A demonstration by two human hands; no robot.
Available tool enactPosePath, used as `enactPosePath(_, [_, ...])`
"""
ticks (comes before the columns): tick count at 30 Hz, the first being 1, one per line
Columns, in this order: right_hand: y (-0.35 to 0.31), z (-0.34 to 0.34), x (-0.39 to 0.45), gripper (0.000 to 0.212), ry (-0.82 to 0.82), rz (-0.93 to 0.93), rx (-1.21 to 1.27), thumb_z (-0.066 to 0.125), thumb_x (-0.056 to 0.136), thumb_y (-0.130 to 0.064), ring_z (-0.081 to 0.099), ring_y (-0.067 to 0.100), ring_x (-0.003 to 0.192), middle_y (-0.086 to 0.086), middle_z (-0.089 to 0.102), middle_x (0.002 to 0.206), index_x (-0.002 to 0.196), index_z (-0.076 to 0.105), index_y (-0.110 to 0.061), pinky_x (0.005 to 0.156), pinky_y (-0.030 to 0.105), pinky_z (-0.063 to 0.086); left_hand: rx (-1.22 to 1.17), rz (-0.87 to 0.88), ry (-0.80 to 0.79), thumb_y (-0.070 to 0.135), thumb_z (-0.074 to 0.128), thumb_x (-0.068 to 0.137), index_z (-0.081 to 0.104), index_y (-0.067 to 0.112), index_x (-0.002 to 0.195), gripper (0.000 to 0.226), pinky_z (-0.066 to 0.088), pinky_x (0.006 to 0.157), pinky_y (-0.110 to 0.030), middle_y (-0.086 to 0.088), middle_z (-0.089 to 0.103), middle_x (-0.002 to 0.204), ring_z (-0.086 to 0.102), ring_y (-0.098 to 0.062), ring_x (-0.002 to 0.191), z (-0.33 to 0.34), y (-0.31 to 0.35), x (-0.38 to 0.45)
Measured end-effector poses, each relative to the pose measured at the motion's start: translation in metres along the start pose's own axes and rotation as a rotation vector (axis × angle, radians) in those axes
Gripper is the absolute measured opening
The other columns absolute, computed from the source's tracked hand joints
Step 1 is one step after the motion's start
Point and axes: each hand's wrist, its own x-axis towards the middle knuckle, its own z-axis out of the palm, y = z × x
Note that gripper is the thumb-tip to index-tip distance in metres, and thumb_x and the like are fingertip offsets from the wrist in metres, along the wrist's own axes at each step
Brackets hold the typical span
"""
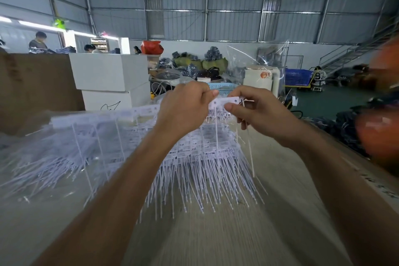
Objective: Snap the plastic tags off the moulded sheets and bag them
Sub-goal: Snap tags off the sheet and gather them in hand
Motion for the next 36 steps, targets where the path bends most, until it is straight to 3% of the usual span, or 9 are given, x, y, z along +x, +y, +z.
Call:
enactPosePath(8, [-0.004,0.002,0.000,0.010,0.058,-0.125,-0.088,0.069,0.094,-0.013,0.059,0.015,0.065,0.000,0.061,0.081,0.097,0.070,-0.004,0.061,0.028,0.054,-0.290,-0.090,-0.080,0.038,0.050,0.104,0.054,0.006,0.067,0.049,0.039,0.060,-0.032,0.002,0.043,0.053,0.038,-0.016,0.048,-0.005,0.001,0.005])
enactPosePath(13, [-0.004,0.005,0.000,0.012,0.213,-0.366,-0.460,0.071,0.093,-0.014,0.057,0.018,0.076,0.008,0.060,0.091,0.099,0.073,-0.005,0.071,0.037,0.053,-0.454,-0.189,-0.163,0.035,0.052,0.104,0.039,0.016,0.057,0.053,0.054,0.078,-0.054,0.007,0.034,0.049,0.040,-0.017,0.057,-0.008,0.003,0.003])
enactPosePath(16, [-0.003,0.009,0.000,0.011,0.280,-0.458,-0.602,0.067,0.096,-0.014,0.056,0.016,0.077,0.009,0.060,0.098,0.099,0.071,-0.004,0.069,0.037,0.052,-0.550,-0.241,-0.206,0.036,0.050,0.105,0.038,0.017,0.058,0.052,0.039,0.060,-0.033,0.015,0.039,0.041,0.043,-0.002,0.039,-0.006,0.001,0.003])
enactPosePath(18, [-0.003,0.010,0.001,0.009,0.302,-0.454,-0.607,0.065,0.098,-0.013,0.056,0.016,0.076,0.008,0.058,0.097,0.098,0.068,-0.005,0.069,0.038,0.052,-0.581,-0.231,-0.192,0.038,0.049,0.105,0.048,0.007,0.067,0.049,0.041,0.061,-0.033,0.011,0.046,0.050,0.048,0.001,0.044,-0.005,0.001,0.002])
enactPosePath(21, [-0.003,0.011,0.001,0.010,0.292,-0.387,-0.556,0.061,0.100,-0.015,0.058,0.020,0.070,0.007,0.056,0.090,0.097,0.064,-0.006,0.067,0.039,0.051,-0.525,-0.163,-0.127,0.039,0.050,0.104,0.058,-0.013,0.090,0.054,0.056,0.084,-0.057,-0.007,0.051,0.070,0.054,-0.015,0.067,-0.006,0.005,0.002])
enactPosePath(24, [0.000,0.016,0.003,0.013,0.422,-0.300,-0.619,0.057,0.101,-0.013,0.046,0.016,0.064,0.001,0.052,0.078,0.089,0.057,-0.010,0.057,0.027,0.034,-0.416,-0.046,-0.162,0.039,0.049,0.104,0.055,0.001,0.072,0.049,0.058,0.077,-0.051,-0.008,0.048,0.063,0.045,-0.016,0.057,-0.008,0.011,-0.001])
enactPosePath(29, [0.008,-0.008,0.004,0.004,0.444,0.075,-0.095,0.058,0.102,-0.017,0.057,0.013,0.063,-0.005,0.059,0.083,0.100,0.062,-0.018,0.059,0.031,0.052,-0.373,0.073,-0.178,0.028,0.047,0.106,0.044,0.021,0.066,0.040,0.058,0.079,-0.055,0.000,0.046,0.063,0.051,-0.021,0.059,-0.012,0.017,0.000])
enactPosePath(32, [0.006,-0.011,-0.002,0.013,0.264,0.061,0.128,0.060,0.100,-0.013,0.052,0.015,0.045,0.005,0.059,0.080,0.109,0.069,-0.019,0.043,0.027,0.045,-0.289,0.133,-0.287,0.014,0.040,0.107,0.056,0.017,0.091,0.023,0.051,0.065,-0.041,-0.004,0.060,0.082,0.057,-0.025,0.070,-0.012,0.014,-0.001])
enactPosePath(36, [0.005,-0.002,0.001,0.025,0.149,0.025,0.132,0.053,0.104,-0.017,0.033,0.015,0.039,0.001,0.046,0.055,0.120,0.069,-0.027,0.039,0.022,0.030,-0.215,0.160,-0.318,0.010,0.045,0.105,0.060,0.027,0.105,0.023,0.052,0.075,-0.045,0.001,0.064,0.087,0.065,-0.028,0.081,-0.010,0.010,-0.005])
